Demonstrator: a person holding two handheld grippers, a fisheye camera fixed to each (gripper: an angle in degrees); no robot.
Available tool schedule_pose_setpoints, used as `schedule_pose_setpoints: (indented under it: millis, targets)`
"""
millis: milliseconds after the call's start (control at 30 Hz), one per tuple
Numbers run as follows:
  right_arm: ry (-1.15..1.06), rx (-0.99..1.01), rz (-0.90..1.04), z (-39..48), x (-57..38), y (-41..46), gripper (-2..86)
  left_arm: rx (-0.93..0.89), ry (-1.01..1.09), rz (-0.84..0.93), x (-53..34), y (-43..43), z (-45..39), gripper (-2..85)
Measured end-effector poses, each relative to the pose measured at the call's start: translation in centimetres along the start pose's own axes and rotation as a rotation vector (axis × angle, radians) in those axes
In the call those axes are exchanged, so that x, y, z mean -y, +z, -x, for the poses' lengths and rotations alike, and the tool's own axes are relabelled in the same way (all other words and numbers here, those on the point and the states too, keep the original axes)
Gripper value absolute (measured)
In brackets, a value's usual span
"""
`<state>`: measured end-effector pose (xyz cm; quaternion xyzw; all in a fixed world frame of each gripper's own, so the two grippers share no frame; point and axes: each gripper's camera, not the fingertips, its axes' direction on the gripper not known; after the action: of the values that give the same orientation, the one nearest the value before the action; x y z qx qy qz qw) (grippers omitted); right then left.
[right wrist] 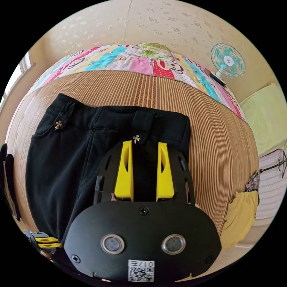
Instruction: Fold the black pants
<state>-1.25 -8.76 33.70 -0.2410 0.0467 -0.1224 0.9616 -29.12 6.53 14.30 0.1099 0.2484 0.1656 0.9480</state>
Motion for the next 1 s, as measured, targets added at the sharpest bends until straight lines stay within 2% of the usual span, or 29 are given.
schedule_pose_setpoints:
  millis: [67, 100, 167, 200, 333, 400, 433, 467, 567, 667, 733, 800, 867, 933, 1000]
  targets:
    - [-0.074, -0.04, 0.137, 1.2, 1.0, -2.6, 9.1, 0.018, 0.008, 0.002, -0.3, 0.2, -0.2, 2.4]
    - [-0.085, -0.016, 0.106, 1.3, 0.5, -3.9, 9.1, 0.032, 0.014, 0.002, -0.6, 0.3, -0.4, 2.4]
    - [-0.136, 0.095, -0.122, 0.8, -5.2, -10.5, 8.8, 0.063, 0.027, 0.003, -0.9, 0.5, -0.8, 2.4]
    - [-0.144, 0.117, -0.155, 0.5, -7.0, -11.8, 8.6, 0.083, 0.036, 0.003, -1.2, 0.6, -1.1, 2.5]
    - [-0.22, 0.306, -0.134, -3.8, -23.0, -17.3, 8.5, 0.138, 0.061, 0.003, -1.9, 1.0, -2.0, 2.9]
    - [-0.268, 0.215, -0.035, -5.9, -31.0, -17.7, 8.7, 0.161, 0.07, 0.004, -2.3, 1.2, -2.4, 3.0]
    - [-0.227, 0.139, 0.042, -8.1, -36.3, -17.8, 8.9, 0.163, 0.071, 0.005, -2.4, 1.3, -2.4, 3.1]
    - [-0.127, 0.148, 0.089, -11.1, -41.2, -18.4, 9.1, 0.167, 0.072, 0.005, -2.6, 1.3, -2.5, 3.1]
    - [0.099, 0.344, 0.041, -17.2, -51.3, -21.9, 9.6, 0.185, 0.079, 0.009, -3.0, 1.5, -2.8, 3.2]
    - [0.212, 0.319, 0.02, -18.3, -57.0, -23.1, 11.0, 0.269, 0.117, 0.013, -3.5, 1.8, -4.4, 3.4]
    - [0.238, 0.343, -0.024, -17.8, -58.3, -23.0, 11.6, 0.335, 0.148, 0.017, -3.8, 2.1, -5.6, 3.5]
    - [0.292, 0.463, -0.062, -17.8, -58.2, -22.3, 11.9, 0.415, 0.185, 0.022, -4.3, 2.2, -7.1, 3.8]
    - [0.43, 0.613, -0.018, -18.6, -57.4, -20.0, 11.8, 0.453, 0.199, 0.022, -4.6, 2.0, -7.9, 4.0]
    - [0.515, 0.642, 0.045, -19.3, -57.1, -18.2, 10.7, 0.472, 0.196, 0.03, -4.7, 1.4, -8.4, 4.6]
    - [0.547, 0.623, 0.078, -20.0, -57.0, -17.7, 8.1, 0.454, 0.105, 0.013, -5.8, -1.0, -8.4, 6.0]
